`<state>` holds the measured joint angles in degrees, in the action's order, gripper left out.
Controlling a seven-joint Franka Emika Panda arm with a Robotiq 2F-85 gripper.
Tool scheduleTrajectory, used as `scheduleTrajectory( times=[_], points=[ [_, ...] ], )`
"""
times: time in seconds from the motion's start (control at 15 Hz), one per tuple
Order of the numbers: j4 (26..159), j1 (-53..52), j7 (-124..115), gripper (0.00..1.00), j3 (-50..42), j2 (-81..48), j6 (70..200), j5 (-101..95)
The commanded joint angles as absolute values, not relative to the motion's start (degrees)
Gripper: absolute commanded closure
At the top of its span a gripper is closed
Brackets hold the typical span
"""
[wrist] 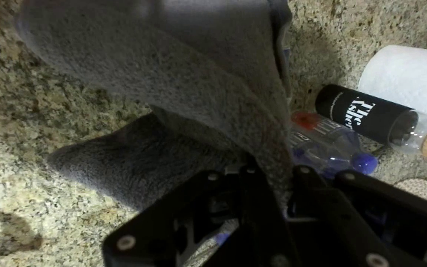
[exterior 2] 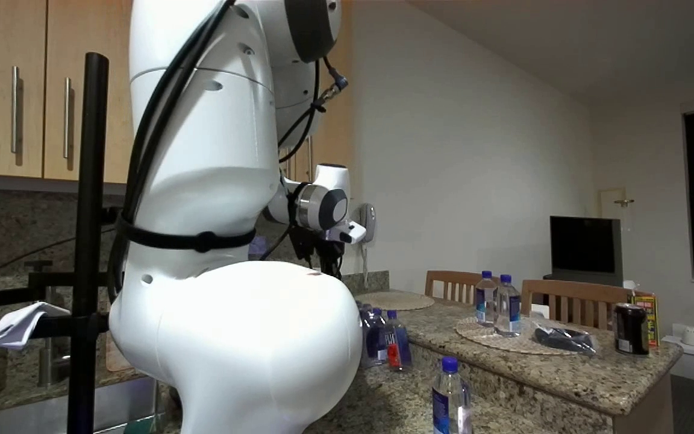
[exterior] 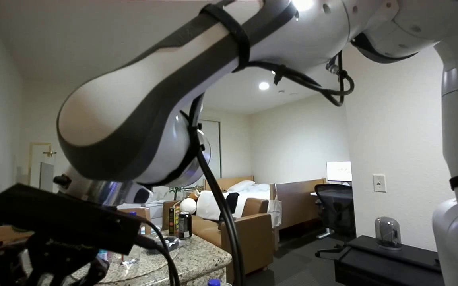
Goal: Remove the grey towel from the water bottle and place it on the left side of the countertop
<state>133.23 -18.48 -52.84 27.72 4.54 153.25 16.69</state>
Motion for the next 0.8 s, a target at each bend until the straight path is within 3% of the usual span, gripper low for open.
scheduleTrajectory(
  times=[0.0, 0.33, 0.73],
  points=[
    [134.25, -19.05, -59.23, 0.91, 26.78, -0.10, 157.39, 8.93],
    [134.38, -17.70, -67.55, 0.91, 21.32, -7.06, 160.55, -9.38],
    [136.27, -18.01, -69.09, 0.92, 14.25, -12.20, 161.64, -16.98]
  ],
)
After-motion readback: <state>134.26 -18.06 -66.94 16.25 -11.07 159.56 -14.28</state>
